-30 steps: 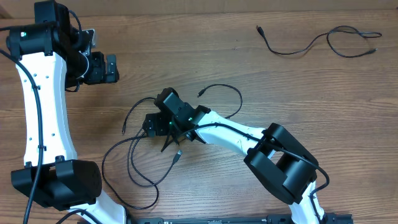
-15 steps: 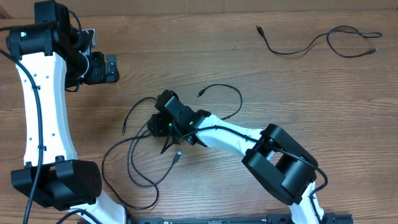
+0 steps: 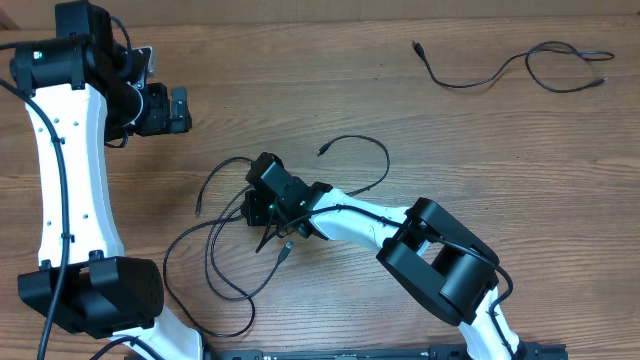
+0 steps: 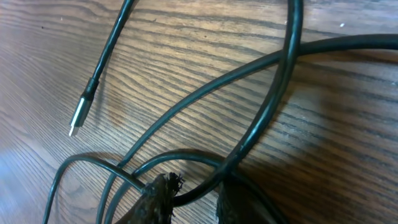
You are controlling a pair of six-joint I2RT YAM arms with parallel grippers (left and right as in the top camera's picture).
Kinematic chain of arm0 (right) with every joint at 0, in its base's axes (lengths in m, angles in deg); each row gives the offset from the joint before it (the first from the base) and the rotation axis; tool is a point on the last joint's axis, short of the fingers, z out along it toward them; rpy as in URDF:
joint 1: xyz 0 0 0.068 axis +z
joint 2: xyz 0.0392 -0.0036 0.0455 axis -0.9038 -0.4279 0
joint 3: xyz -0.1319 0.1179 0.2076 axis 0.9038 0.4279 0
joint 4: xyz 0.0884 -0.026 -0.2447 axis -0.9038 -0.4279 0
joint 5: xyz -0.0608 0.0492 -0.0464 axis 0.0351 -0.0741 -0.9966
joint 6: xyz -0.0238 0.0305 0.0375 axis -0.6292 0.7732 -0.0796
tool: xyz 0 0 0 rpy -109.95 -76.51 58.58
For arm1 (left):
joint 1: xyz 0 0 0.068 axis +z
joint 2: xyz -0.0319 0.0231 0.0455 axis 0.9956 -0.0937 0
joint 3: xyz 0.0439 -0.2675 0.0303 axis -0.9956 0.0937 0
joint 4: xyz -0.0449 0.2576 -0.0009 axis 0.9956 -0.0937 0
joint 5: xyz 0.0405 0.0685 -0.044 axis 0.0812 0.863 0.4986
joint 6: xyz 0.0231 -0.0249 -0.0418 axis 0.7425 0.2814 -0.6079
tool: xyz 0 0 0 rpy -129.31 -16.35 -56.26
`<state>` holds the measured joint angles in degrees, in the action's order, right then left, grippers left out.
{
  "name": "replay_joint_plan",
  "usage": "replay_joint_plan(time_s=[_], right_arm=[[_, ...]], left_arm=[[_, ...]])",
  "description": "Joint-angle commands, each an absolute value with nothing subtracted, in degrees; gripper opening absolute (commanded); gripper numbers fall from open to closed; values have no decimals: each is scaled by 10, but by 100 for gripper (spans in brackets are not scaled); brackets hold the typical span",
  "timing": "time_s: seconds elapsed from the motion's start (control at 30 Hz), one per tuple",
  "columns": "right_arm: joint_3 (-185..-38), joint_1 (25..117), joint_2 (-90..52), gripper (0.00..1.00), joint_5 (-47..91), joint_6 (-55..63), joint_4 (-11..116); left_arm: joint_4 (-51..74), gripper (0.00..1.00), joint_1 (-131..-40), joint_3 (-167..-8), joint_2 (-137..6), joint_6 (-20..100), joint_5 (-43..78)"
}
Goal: Untangle cables
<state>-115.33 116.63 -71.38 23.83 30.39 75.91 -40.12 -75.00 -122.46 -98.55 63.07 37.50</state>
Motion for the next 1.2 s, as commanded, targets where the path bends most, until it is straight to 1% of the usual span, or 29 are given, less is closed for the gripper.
replay_joint_plan(time_s=[0.0, 0.03, 0.07, 0.4, 0.63, 0.8, 1.0, 1.17], right_arm=[[-1150, 1168, -720, 14, 234, 304, 761], [-1150, 1168, -720, 7, 234, 304, 761], [-1150, 1168, -720, 4, 234, 304, 761], [-1152, 1148, -704, 4, 260, 301, 752], [-1152, 1125, -622, 4, 257, 224, 698], [-1152, 1121, -539, 4, 198, 181, 642], [-1152, 1118, -448, 4, 106, 181, 584], [-1152, 1101, -380, 4, 82, 179, 571]], left_arm=[[-401, 99, -752, -1222, -988, 640, 369], [-401, 100, -752, -1222, -988, 640, 369], [-401, 100, -752, -1222, -988, 640, 369], [-401, 100, -752, -1222, -988, 640, 369], [-401, 100, -752, -1222, -988, 640, 369], [-401, 100, -752, -1222, -988, 640, 369], [-401, 100, -753, -1222, -988, 640, 369], [-401, 100, -753, -1222, -988, 640, 369]])
